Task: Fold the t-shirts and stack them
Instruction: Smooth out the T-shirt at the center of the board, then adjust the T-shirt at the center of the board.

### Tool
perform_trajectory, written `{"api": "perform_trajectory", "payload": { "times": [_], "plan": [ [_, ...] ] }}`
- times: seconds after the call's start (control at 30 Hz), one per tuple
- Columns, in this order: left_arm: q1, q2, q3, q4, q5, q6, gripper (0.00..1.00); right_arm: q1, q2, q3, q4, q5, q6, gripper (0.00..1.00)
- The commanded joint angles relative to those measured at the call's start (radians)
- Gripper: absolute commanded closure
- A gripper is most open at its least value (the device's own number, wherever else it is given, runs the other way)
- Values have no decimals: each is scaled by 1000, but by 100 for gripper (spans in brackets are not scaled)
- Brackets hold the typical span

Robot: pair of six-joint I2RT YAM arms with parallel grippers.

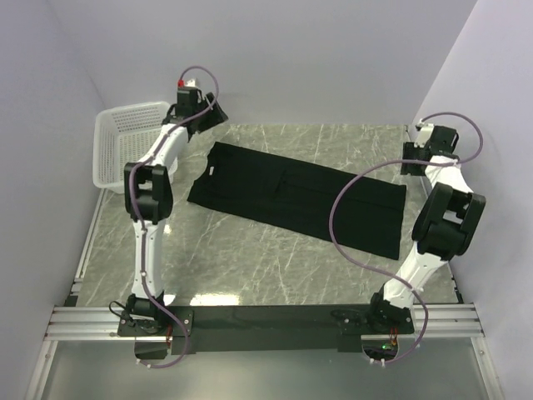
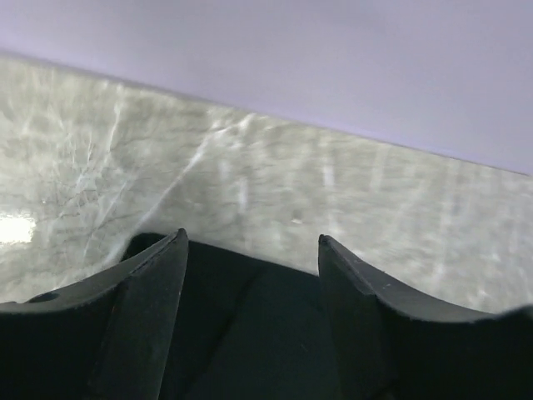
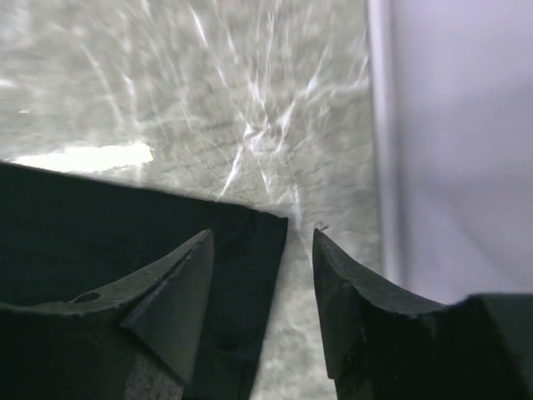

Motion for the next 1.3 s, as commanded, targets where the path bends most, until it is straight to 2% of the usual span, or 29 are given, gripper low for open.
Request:
{"api": "perform_trajectory", "payload": {
  "times": [0.0,0.13,0.2,0.23,0.33,0.43,0.47,0.53,0.6,0.67,0.7,0.8,0.83,1.0,1.27],
  "plan": [
    [-9,-259,-67,87,49,90,31,18,-104,-11,2,-33,-109,41],
    [-15,-441,-241,58,-14,171,29,54,-167,-27,-128,-169,-247,39],
    [-14,-584,-409,57,-43,172,29,81,-198,-69,-161,-253,-347,39],
    [-15,-636,-477,64,-63,155,29,92,-233,-88,-206,-299,-387,39],
    [-15,-829,-803,52,-83,74,30,146,-320,-186,-257,-433,-523,39],
    [-17,-1009,-992,52,-94,-43,34,195,-413,-281,-297,-554,-579,40],
    [-17,-1049,-1103,60,-104,-71,35,210,-431,-315,-319,-595,-644,40],
    [-20,-1155,-1202,66,-124,-145,35,230,-465,-340,-398,-658,-717,40],
    [-20,-1244,-1330,102,-150,-177,35,279,-494,-390,-426,-666,-807,41],
    [-20,-1294,-1407,119,-166,-207,35,339,-518,-459,-443,-605,-882,41],
    [-20,-1302,-1424,119,-166,-218,35,413,-543,-487,-429,-564,-887,41],
    [-20,-1312,-1462,118,-201,-241,34,529,-578,-576,-304,-394,-843,41],
    [-20,-1312,-1468,112,-210,-249,34,601,-578,-594,-230,-346,-808,41],
    [-20,-1341,-1488,95,-219,-253,33,698,-522,-614,-133,-142,-754,41],
    [-14,-1359,-1517,67,-224,-258,32,818,-477,-679,-26,-8,-695,41]
  ]
}}
